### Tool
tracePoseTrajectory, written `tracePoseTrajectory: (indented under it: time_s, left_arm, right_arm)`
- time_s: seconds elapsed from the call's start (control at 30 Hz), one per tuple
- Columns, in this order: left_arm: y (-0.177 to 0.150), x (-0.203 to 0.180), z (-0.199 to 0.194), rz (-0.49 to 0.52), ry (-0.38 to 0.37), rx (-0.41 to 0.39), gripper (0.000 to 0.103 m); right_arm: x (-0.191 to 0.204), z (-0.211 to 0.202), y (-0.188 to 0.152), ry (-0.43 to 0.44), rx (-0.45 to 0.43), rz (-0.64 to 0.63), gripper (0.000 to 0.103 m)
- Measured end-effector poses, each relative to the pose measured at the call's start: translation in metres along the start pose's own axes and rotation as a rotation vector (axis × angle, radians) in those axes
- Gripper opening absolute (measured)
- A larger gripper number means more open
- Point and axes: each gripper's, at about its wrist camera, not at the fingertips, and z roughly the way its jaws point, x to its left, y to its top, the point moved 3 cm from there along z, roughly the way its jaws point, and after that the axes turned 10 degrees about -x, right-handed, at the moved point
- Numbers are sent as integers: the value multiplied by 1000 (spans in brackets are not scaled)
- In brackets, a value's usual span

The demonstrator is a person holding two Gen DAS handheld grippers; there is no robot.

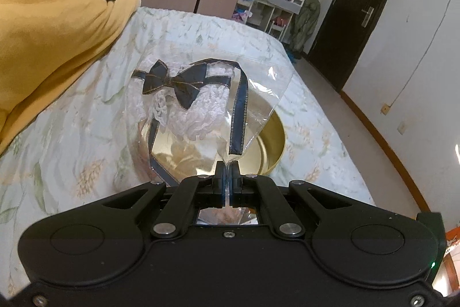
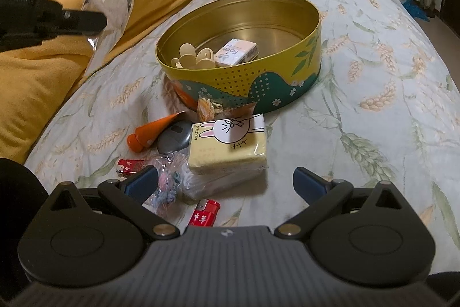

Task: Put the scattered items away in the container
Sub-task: 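Lift the bagged headband over the tin and release it with the left gripper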

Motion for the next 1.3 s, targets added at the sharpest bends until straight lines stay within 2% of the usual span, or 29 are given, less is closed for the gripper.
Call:
tracePoseTrajectory:
  time_s: [0.4, 0.67, 1.17, 1.23, 1.27, 1.3]
  left_arm:
    - [24, -17, 23, 48, 1, -18, 1]
    - [35, -21, 47, 106, 3, 5, 1]
    - [53, -29, 126, 191, 36, 79, 1]
    - [54, -29, 132, 204, 50, 65, 4]
    - [55, -28, 134, 212, 57, 61, 18]
    - [55, -26, 136, 213, 66, 62, 55]
  right_arm:
    - [-3, 3, -2, -2, -14, 25, 103]
    - [2, 9, -3, 10, -26, 3, 103]
    - [6, 23, -3, 9, -31, -28, 103]
    - [6, 25, -4, 3, -26, -33, 103]
    - [6, 25, -4, 4, -26, -34, 103]
    - [6, 25, -4, 5, -28, -34, 103]
